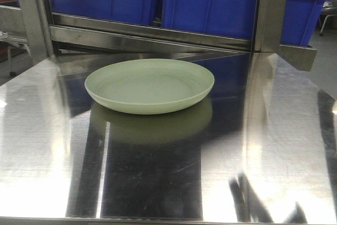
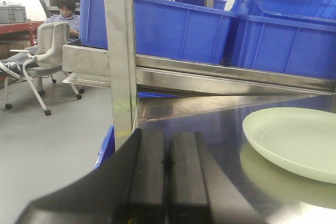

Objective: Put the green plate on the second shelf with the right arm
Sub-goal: 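Move the right gripper toward the rim of the pale green plate, then close the right gripper on the plate rim farthest from the robot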

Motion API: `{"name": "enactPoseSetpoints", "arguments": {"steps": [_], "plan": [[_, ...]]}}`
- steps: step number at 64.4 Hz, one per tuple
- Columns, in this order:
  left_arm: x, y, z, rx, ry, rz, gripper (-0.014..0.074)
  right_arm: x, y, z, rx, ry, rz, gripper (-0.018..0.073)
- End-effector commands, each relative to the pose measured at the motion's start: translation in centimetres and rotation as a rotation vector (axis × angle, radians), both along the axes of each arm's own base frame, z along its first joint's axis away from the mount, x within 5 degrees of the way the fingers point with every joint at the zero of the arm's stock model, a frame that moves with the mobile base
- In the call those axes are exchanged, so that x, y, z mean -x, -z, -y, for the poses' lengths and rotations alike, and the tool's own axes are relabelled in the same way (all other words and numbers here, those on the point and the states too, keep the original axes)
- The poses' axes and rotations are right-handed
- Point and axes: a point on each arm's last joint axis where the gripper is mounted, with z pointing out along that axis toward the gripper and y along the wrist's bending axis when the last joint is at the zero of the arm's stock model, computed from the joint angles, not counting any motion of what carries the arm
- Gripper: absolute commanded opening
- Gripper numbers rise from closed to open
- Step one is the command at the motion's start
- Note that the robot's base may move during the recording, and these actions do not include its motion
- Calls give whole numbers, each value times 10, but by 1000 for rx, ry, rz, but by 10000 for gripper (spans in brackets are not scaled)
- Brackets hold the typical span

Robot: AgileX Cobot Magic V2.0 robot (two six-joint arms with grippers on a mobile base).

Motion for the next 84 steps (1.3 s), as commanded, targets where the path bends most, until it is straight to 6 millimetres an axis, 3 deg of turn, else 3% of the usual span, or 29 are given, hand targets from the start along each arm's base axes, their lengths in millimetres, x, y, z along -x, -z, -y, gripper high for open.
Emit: {"name": "enactPoseSetpoints", "arguments": {"steps": [1,9,17,46,65,78,84], "plan": [[0,5,0,16,0,58,130,-13,-5,-12,-110,18,23,206],[0,5,0,16,0,58,130,-31,19,-21,-158,43,-66,435],[0,5,0,16,0,58,130,-44,37,-26,-183,65,-124,547],[0,5,0,16,0,58,130,-109,69,-51,-181,23,-213,549],[0,5,0,16,0,58,130,-121,98,-55,-139,10,-286,545],[0,5,0,16,0,58,130,-127,99,-54,-142,42,-242,538],[0,5,0,16,0,58,130,-128,99,-54,-143,50,-231,491]]}}
